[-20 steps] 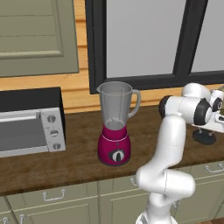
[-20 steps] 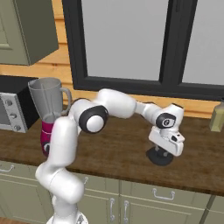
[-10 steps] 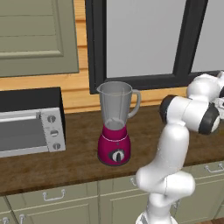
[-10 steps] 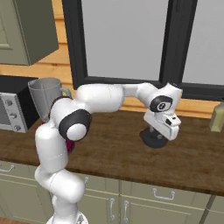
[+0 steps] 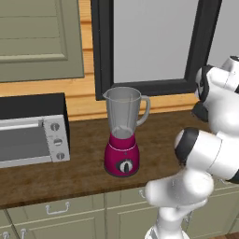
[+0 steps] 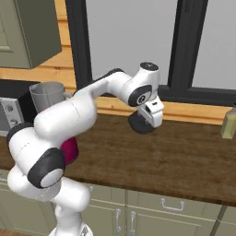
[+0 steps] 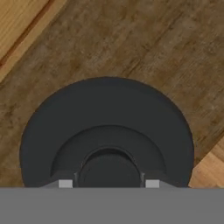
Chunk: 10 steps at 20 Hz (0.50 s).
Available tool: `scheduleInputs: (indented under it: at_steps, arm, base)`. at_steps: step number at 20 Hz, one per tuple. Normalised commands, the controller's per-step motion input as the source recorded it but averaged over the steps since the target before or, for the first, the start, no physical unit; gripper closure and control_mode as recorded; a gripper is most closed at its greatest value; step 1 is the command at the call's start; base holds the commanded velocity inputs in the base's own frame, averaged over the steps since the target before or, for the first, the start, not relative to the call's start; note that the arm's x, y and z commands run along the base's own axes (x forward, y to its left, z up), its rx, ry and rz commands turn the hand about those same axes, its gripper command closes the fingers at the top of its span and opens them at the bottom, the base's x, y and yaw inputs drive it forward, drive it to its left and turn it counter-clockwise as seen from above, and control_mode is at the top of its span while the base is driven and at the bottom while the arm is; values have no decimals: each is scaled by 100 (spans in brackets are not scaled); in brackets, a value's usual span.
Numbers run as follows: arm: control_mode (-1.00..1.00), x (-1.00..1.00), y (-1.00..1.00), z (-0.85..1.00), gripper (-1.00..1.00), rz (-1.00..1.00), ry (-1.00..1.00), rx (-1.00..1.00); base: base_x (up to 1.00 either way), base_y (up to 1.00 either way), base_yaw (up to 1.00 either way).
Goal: Close the lid blender by securely placing the lid on top.
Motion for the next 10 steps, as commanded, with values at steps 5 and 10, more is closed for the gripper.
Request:
scheduleInputs:
  at_steps: [5, 10]
  arm:
    - [-100, 14, 100, 100, 100, -8, -15, -15]
    - [-100, 31, 100, 100, 100, -2, -6, -3]
  base:
    - [0, 0, 0]
    - [0, 0, 0]
